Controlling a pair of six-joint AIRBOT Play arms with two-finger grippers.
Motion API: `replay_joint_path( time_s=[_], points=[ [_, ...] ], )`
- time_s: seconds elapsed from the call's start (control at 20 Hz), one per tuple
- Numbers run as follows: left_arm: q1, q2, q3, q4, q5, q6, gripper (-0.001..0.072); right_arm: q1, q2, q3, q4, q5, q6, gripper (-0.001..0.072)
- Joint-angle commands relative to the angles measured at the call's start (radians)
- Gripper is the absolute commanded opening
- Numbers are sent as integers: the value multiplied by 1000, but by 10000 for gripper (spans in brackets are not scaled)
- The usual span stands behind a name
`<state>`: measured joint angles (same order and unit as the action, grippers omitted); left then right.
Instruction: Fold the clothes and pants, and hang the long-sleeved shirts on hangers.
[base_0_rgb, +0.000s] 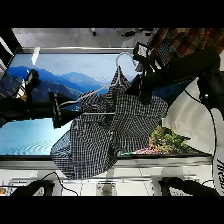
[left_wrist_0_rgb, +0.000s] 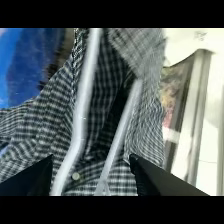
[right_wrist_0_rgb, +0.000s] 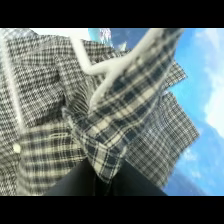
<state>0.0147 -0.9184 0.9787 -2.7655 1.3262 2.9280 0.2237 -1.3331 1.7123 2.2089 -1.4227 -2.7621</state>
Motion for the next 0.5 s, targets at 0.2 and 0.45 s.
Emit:
replay_joint_path(
  time_s=[0.2,0.45],
  points=[
    [379,262,5,76,18,-119,588,0,61,2,-140,23,69,32],
    [437,288,-195,79,82,57,578,0,70,2,-118,42,92,33]
  ],
)
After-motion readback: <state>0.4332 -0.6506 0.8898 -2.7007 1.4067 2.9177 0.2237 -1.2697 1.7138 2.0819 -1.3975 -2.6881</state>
